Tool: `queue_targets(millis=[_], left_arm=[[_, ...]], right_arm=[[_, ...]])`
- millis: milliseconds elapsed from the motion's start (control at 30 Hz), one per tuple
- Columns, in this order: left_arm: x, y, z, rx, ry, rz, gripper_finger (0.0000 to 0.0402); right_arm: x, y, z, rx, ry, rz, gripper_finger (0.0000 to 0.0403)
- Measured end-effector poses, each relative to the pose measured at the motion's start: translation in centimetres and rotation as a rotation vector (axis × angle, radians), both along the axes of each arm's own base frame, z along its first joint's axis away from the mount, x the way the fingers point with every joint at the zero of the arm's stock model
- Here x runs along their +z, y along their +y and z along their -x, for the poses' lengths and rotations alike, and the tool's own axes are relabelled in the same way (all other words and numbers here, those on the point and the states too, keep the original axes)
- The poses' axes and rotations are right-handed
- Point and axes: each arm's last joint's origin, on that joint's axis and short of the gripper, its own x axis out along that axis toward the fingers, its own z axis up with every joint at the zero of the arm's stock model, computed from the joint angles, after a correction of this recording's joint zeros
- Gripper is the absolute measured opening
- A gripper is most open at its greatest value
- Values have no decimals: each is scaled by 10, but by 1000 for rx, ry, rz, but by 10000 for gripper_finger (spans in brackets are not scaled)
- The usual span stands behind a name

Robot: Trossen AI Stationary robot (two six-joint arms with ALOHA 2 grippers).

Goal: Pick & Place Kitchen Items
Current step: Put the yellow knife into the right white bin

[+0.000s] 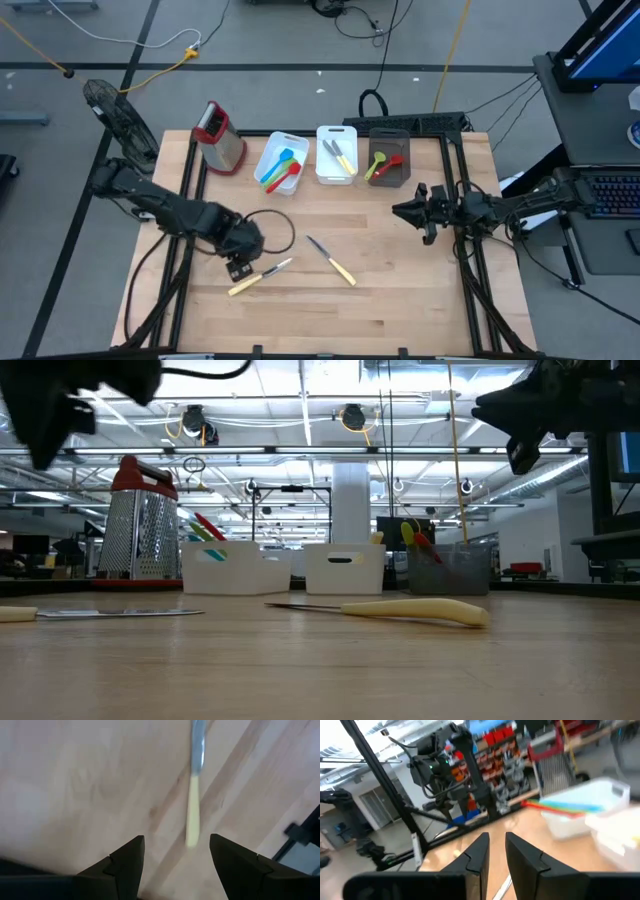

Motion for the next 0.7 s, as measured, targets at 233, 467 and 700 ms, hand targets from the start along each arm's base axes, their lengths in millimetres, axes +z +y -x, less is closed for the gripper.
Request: queue_targets(millis=[233,467,700], left_arm=[[-20,-21,17,-41,-1,18,230],[-40,-33,14,-66,-38,9,230],[-56,-29,18,9,-3,-12,230]], right_arm=[[-8,-1,5,-5,89,-94,54],[-6,-1,5,-4,67,-98,54],[-6,-1,5,-4,66,-99,54]])
